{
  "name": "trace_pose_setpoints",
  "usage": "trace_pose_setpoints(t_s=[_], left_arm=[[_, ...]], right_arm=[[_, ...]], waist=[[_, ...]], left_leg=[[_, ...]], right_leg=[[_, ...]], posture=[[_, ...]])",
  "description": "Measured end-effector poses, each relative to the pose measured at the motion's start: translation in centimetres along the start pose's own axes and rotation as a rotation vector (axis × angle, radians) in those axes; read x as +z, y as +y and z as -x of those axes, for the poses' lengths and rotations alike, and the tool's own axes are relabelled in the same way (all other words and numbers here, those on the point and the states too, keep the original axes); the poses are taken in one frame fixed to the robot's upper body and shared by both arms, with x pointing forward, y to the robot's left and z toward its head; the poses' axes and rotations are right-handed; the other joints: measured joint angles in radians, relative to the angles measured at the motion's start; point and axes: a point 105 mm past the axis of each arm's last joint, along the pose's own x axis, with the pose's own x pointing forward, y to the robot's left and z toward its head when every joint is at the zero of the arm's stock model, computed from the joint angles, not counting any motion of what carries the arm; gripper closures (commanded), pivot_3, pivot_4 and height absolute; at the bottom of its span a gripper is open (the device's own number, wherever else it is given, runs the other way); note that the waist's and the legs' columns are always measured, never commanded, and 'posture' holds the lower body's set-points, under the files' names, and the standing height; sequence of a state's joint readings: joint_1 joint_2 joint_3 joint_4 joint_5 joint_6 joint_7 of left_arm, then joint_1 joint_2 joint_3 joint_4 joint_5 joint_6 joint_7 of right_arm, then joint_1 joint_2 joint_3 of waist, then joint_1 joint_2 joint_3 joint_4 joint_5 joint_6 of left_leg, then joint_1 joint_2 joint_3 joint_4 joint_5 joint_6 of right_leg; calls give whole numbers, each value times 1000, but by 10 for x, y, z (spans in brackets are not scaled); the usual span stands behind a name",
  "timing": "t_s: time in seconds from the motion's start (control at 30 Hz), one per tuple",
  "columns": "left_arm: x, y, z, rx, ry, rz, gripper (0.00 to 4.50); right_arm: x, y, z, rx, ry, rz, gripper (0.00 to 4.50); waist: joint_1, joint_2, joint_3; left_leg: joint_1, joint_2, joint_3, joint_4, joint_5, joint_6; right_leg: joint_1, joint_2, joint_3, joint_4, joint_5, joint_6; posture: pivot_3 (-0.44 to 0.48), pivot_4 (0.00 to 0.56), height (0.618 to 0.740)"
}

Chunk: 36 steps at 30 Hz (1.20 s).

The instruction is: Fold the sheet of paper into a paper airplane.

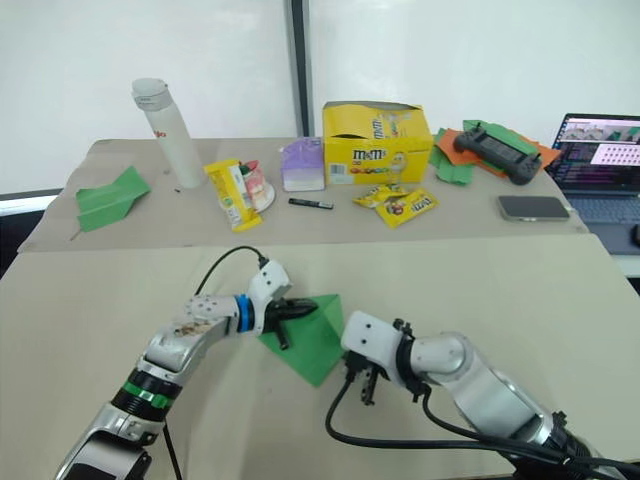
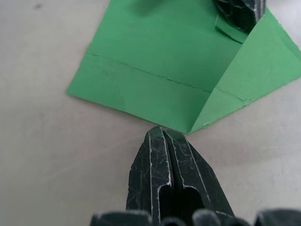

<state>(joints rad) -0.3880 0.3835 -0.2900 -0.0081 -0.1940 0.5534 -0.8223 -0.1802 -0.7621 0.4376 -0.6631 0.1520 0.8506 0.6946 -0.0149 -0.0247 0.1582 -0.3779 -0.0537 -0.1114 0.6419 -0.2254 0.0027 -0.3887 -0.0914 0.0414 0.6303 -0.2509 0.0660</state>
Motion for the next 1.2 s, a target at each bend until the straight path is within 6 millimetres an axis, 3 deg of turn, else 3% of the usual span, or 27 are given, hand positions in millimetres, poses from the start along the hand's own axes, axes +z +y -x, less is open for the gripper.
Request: trace_pose_setpoints(t_s=[0.53,0.8,0.9,1.1,1.2], left_arm=[[1,-4,-2,-23,5,5,4500],[2,-4,-4,-26,1,12,4500],[2,-3,-5,-28,2,15,4500],[3,-3,-7,-35,-1,15,4500],[3,-1,-7,-34,0,16,4500]], right_arm=[[7,-1,-4,-67,-78,-111,4445],[6,-18,10,-121,-78,-129,4445],[7,-22,14,-134,-88,-154,3649],[15,-23,14,-147,-120,-180,1571],[19,-20,7,-149,-130,-175,1571]], waist=[[3,0,0],[7,0,0],[9,0,0],[13,0,0],[14,0,0]], left_leg=[[-2,-2,0,0,0,0],[-2,-2,0,0,0,0],[-1,-2,0,0,0,0],[-2,-2,0,1,0,0],[-2,-2,0,1,0,0]], right_leg=[[-1,-1,0,0,1,-2],[0,-1,0,0,1,-1],[0,-1,0,0,1,-1],[0,-1,0,0,1,-1],[0,-1,0,0,1,-1]], posture=[[0,150,740],[0,150,740],[0,150,740],[0,150,740],[0,150,740]])
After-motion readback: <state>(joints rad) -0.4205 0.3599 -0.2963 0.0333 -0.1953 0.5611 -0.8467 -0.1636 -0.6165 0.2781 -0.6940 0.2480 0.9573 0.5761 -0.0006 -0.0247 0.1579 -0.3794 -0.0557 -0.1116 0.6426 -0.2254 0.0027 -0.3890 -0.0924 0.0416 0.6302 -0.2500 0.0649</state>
